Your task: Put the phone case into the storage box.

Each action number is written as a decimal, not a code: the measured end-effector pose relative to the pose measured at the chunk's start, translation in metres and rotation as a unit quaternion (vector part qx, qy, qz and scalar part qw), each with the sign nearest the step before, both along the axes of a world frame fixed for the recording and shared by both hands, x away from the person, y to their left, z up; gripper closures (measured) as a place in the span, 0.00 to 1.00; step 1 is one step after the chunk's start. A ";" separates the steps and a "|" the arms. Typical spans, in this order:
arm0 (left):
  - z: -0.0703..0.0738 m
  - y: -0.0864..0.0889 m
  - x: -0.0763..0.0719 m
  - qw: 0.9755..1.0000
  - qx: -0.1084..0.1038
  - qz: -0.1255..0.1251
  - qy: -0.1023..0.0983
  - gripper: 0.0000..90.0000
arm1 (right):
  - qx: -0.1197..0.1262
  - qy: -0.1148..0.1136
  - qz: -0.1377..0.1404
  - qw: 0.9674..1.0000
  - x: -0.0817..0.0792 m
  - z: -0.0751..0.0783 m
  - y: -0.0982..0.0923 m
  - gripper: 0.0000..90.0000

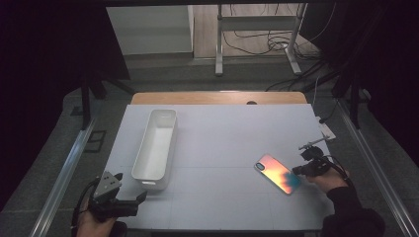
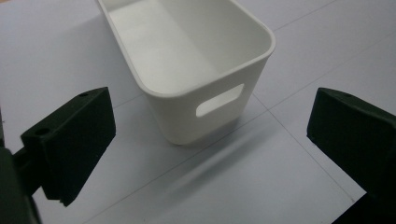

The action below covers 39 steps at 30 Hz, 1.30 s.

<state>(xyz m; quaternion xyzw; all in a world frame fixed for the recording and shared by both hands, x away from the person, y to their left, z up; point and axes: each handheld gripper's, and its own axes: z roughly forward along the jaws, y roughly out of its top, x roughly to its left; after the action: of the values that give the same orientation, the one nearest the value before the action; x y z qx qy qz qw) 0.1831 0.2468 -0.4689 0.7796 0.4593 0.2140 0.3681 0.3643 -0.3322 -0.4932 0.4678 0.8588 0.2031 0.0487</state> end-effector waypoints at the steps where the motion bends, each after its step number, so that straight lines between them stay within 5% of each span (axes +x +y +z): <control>1: 0.000 0.000 0.000 1.000 0.000 0.000 0.000 0.02 | -0.001 0.001 0.003 1.000 -0.005 0.000 0.001 0.99; 18: 0.000 -0.001 0.000 1.000 0.004 -0.002 -0.001 0.02 | -0.016 -0.006 0.019 1.000 -0.033 0.000 0.012 0.99; 32: 0.000 0.000 0.000 1.000 0.004 -0.002 -0.001 0.02 | -0.016 -0.019 0.024 0.999 -0.040 0.005 0.013 0.99; 39: 0.000 -0.001 0.000 1.000 0.005 -0.001 -0.001 0.02 | -0.008 -0.050 0.025 0.998 -0.046 0.015 0.015 0.81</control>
<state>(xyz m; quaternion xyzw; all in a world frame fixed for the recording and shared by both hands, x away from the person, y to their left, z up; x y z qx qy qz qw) 0.1831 0.2460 -0.4689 0.7817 0.4572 0.2163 0.3649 0.3179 -0.3176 -0.4783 0.4353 0.8681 0.2208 0.0901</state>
